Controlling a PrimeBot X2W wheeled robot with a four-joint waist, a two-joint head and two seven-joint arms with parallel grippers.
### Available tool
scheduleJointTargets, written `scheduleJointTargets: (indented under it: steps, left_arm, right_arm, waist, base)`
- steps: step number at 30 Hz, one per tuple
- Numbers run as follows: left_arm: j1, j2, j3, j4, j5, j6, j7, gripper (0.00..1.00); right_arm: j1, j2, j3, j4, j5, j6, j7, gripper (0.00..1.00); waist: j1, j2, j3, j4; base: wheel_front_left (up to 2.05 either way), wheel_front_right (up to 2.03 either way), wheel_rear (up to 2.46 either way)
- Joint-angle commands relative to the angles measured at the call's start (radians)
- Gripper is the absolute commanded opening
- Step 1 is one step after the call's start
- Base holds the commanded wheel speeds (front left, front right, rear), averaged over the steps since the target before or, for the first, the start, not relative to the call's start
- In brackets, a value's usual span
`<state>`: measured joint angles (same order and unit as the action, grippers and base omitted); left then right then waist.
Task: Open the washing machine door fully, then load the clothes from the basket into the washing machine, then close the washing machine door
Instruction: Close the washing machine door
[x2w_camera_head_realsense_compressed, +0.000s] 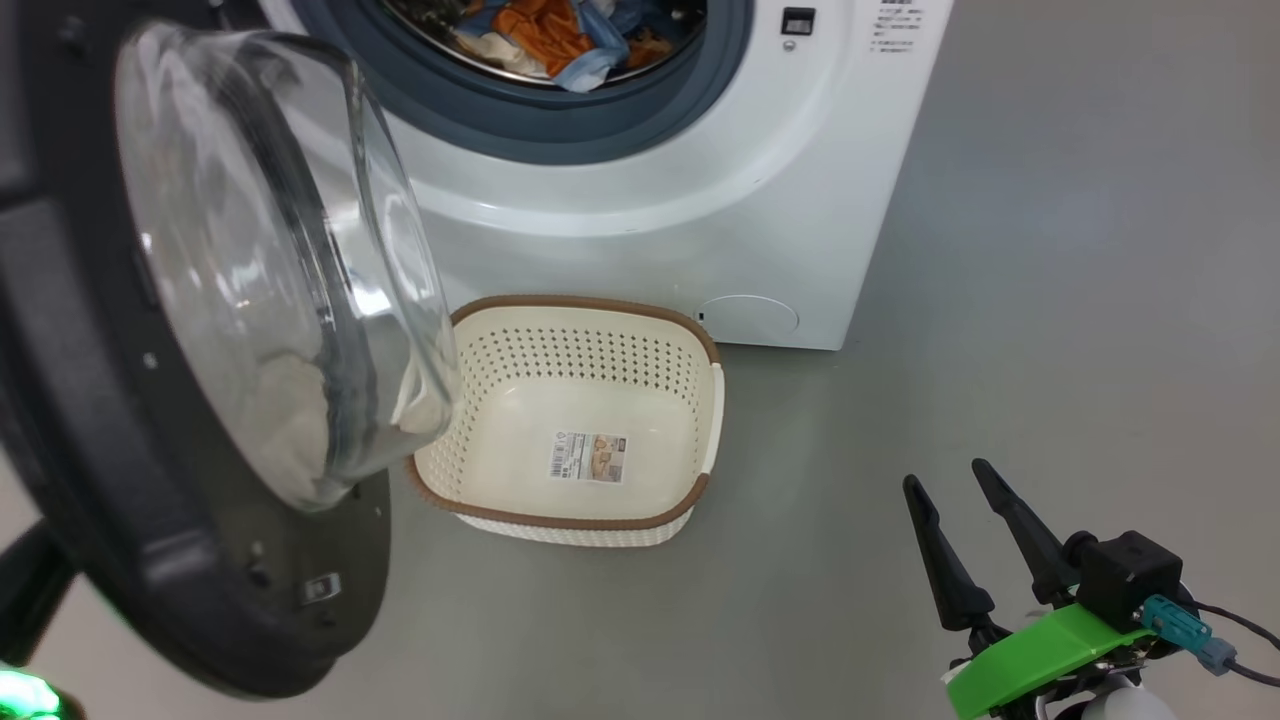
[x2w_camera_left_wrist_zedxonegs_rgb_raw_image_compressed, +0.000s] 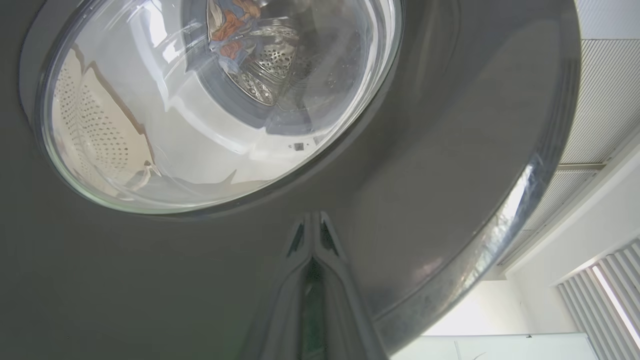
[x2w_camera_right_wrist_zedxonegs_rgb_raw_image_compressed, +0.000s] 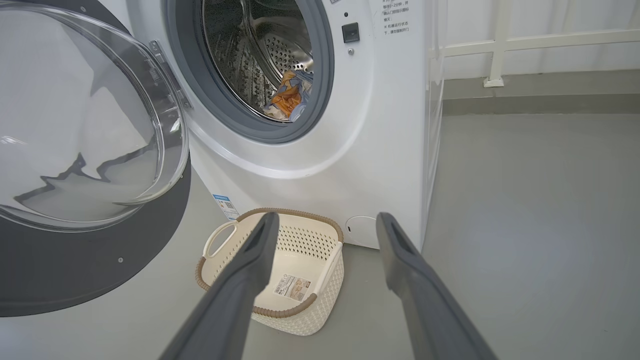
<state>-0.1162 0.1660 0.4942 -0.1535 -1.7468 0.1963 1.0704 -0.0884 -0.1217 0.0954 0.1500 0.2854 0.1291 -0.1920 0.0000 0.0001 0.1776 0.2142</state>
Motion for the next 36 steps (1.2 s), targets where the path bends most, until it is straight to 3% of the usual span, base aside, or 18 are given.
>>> scheduleJointTargets:
  steps: [1, 7, 14, 27, 36]
  left_arm:
    - [0.001, 0.017, 0.008, -0.049, -0.007, -0.015, 0.024, 0.0]
    - [0.004, -0.048, -0.041, -0.081, -0.002, -0.058, 0.012, 0.0]
    - [-0.017, -0.101, -0.12, -0.052, 0.001, -0.141, -0.047, 0.0]
    - [-0.119, -0.115, -0.309, 0.047, -0.043, -0.27, -0.286, 0.0]
    - [-0.212, -0.116, -0.4, 0.15, -0.046, -0.316, -0.449, 0.0]
  right_arm:
    - [-0.033, 0.002, 0.027, -0.018, 0.006, 0.002, -0.013, 1.0]
    - [-0.042, 0.01, 0.03, -0.005, 0.01, 0.002, -0.023, 1.0]
    - [-0.044, 0.016, 0.023, 0.006, 0.01, 0.002, -0.033, 1.0]
    - [-0.05, 0.017, 0.019, 0.019, 0.015, 0.002, -0.045, 1.0]
    - [-0.063, 0.018, 0.022, 0.028, 0.024, 0.002, -0.053, 1.0]
  waist:
    - [0.0, -0.0001, -0.002, -0.013]
    - [0.0, -0.0001, -0.004, -0.051]
    - [0.0, -0.0001, 0.001, -0.107]
    - [0.0, -0.0001, 0.027, -0.2]
    - [0.0, -0.0001, 0.044, -0.278]
  base:
    - [0.0, 0.0, 0.0]
    - [0.0, 0.0, 0.0]
    - [0.0, 0.0, 0.0]
    - [0.0, 0.0, 0.0]
    - [0.0, 0.0, 0.0]
